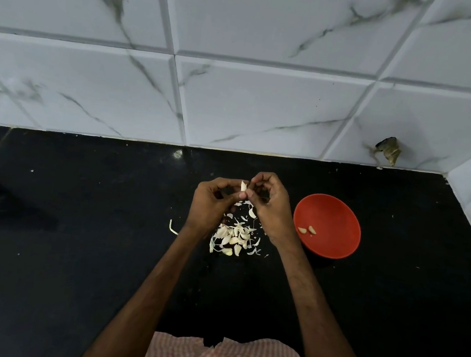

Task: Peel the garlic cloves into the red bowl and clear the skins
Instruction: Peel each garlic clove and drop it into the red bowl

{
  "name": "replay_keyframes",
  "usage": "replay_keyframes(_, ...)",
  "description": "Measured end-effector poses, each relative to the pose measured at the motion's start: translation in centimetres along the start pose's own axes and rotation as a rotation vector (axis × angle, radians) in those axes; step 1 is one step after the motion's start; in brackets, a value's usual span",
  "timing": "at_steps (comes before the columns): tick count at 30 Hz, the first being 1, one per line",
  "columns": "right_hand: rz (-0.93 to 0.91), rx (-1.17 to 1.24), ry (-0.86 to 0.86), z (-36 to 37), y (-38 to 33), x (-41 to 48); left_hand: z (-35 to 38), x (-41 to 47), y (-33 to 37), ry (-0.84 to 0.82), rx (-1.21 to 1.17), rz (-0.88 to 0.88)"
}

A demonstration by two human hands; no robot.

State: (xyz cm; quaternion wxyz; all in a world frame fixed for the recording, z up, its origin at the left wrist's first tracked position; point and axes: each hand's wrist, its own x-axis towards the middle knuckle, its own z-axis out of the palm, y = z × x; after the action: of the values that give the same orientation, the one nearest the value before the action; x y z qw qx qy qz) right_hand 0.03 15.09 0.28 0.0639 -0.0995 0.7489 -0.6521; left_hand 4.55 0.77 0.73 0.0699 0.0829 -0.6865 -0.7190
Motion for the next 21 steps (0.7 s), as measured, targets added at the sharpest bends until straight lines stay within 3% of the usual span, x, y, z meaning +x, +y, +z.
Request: replay_keyframes(21,0.059,-0.053,-0.045,1.8,0.3,0.3,0.1,0.1,-0.3,-0.024,0.002,0.042)
